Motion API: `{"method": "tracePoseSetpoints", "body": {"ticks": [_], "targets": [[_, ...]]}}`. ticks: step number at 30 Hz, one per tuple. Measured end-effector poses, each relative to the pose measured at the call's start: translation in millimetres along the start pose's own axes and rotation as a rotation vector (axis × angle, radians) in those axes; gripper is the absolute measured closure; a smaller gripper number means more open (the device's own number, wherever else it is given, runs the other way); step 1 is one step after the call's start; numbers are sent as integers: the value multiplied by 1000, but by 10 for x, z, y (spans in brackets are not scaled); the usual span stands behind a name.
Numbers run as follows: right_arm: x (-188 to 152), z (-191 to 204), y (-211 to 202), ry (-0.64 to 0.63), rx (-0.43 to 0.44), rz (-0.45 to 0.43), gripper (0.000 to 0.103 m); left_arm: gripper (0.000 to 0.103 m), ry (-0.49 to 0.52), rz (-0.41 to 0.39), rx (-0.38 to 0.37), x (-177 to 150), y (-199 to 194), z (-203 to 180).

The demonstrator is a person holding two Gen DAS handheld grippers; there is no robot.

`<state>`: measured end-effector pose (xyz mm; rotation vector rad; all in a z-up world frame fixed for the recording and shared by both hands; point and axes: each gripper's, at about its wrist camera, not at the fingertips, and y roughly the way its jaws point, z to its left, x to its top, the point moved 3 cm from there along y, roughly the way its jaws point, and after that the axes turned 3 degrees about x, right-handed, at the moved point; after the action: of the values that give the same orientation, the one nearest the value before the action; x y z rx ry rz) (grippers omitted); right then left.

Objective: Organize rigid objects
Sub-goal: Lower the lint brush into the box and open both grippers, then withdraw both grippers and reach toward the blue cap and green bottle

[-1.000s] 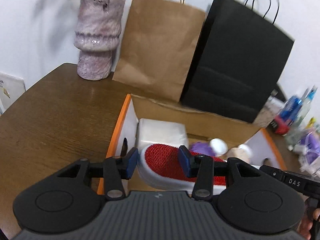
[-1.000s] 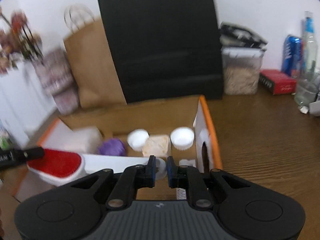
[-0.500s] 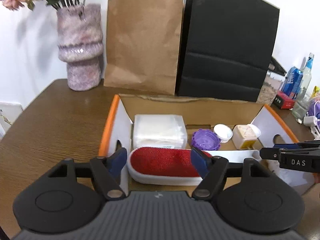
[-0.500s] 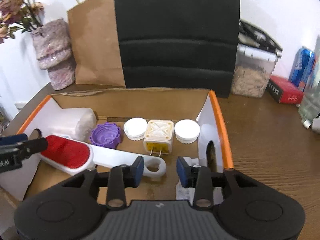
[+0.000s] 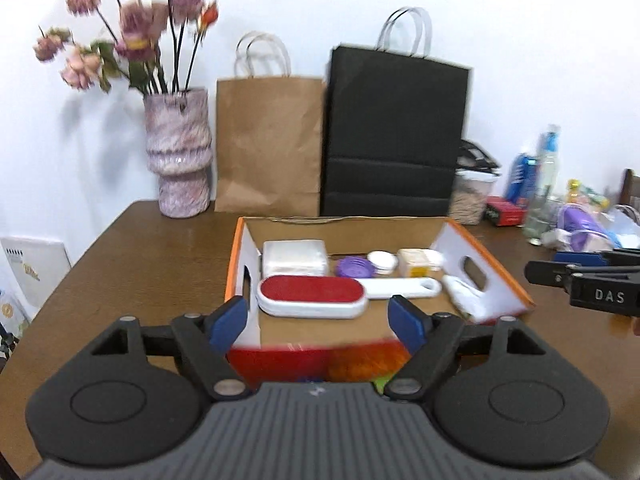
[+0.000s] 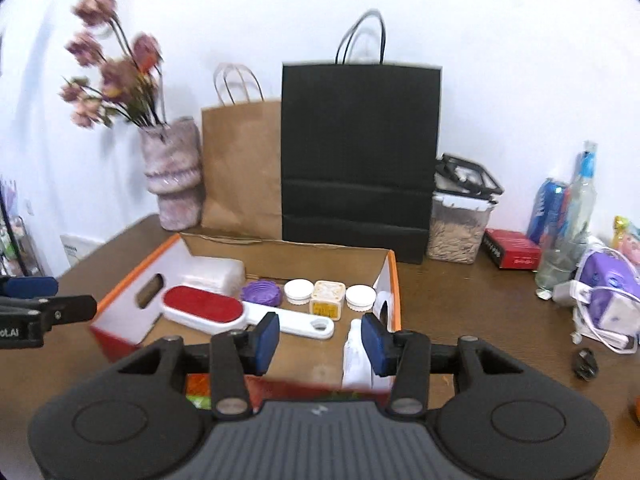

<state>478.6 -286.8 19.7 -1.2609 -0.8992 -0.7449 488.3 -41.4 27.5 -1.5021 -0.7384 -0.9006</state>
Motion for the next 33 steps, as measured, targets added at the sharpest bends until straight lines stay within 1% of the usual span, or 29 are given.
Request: {"method": "tracePoseSetpoints", "body": {"ticks": [2,4,9,11,12,16,18,20,25,28,33], "targets": [[-138,40,-259,10,3,-26,53,23,15,-33,-6,-133,-293,-53],[-302,97,-542,17,9,-55,53,23,23,-64,-14,-270,-554,-100],[-745,242,-1149,32,21,-112,51,18,33,-126,-45,-666,-1195,-176],[-958,317,-1407,35,7,-145,50,17,1,-134,-39,-827,-1436,-145],[-1052,351,-1509,35,0,-152,49,17,-16,-137,-33,-912,-1556,-125],[-1430,487,-1890,35,-12,-166,47,17,-50,-146,-4,-1211,-1944,-22],[-1596,534,-2054,39,-15,-179,42,17,-65,-140,6,-1342,-2108,22],[-1772,576,-2217,48,-12,-180,41,17,-78,-124,15,-1487,-2242,29],[-2062,703,-2462,23,0,-158,41,17,-68,-95,-3,-1755,-2458,3],[-2145,783,-2547,3,-4,-153,41,17,-71,-92,-7,-1854,-2519,-22],[-2183,873,-2712,-8,-3,-191,40,17,-59,-104,-15,-1918,-2603,-70]]}}
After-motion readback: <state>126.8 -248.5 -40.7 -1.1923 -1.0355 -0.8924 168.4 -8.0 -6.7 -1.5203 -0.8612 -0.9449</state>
